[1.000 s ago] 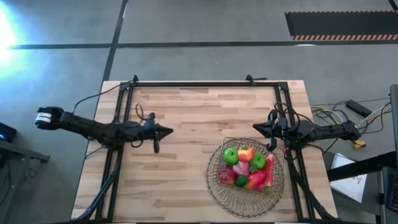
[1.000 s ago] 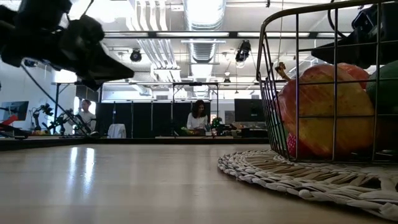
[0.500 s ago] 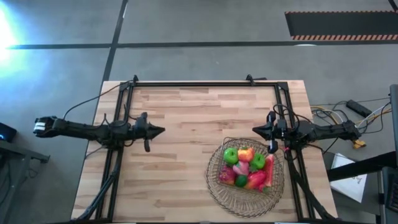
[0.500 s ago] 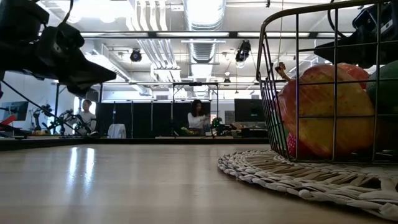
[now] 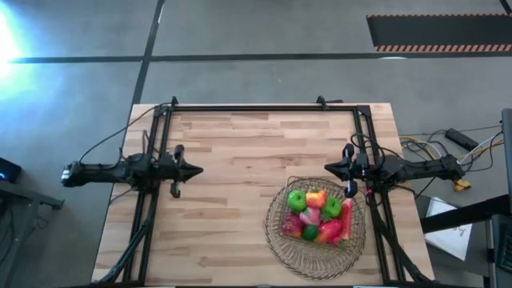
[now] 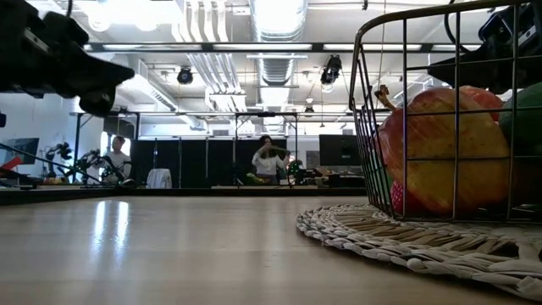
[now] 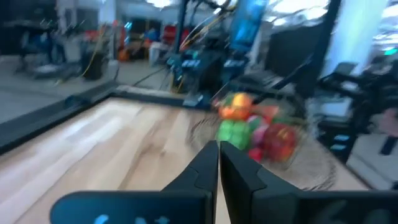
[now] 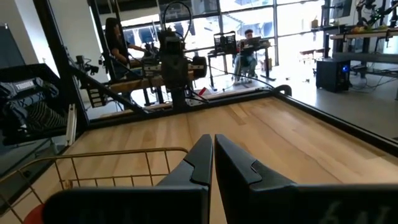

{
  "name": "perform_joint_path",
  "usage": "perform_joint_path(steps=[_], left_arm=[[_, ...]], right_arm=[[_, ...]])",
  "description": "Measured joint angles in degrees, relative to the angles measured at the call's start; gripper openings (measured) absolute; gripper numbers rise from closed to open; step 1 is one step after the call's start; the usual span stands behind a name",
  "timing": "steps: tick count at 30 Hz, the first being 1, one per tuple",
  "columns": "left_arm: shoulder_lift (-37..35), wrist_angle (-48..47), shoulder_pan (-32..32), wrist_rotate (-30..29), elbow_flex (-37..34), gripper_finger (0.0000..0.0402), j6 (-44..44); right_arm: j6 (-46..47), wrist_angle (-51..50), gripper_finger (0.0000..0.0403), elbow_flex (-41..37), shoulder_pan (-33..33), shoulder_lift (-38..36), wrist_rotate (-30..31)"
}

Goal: Build produce basket
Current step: Return to Home Position

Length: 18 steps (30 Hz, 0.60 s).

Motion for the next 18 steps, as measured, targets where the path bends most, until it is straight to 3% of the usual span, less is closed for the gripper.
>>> perform_joint_path(steps=[2,14,18], left_arm=[[-2.32,-0.05,-0.04,1.05,-0.03,0.0,1.32],[0.13,-0.32,0.33,0.35,-0.13,0.0,2.9],[1.16,0.02,0.33,0.24,-0.15,0.0,2.83]], right_arm=[[-0.03,0.0,0.0009,-0.01,0.0,0.15,-0.02],[-2.58,-0.02,0.0009,-0.03,-2.46,0.78,0.8],[-2.82,-0.67,0.0009,-0.05,-5.24,0.69,-4.09]])
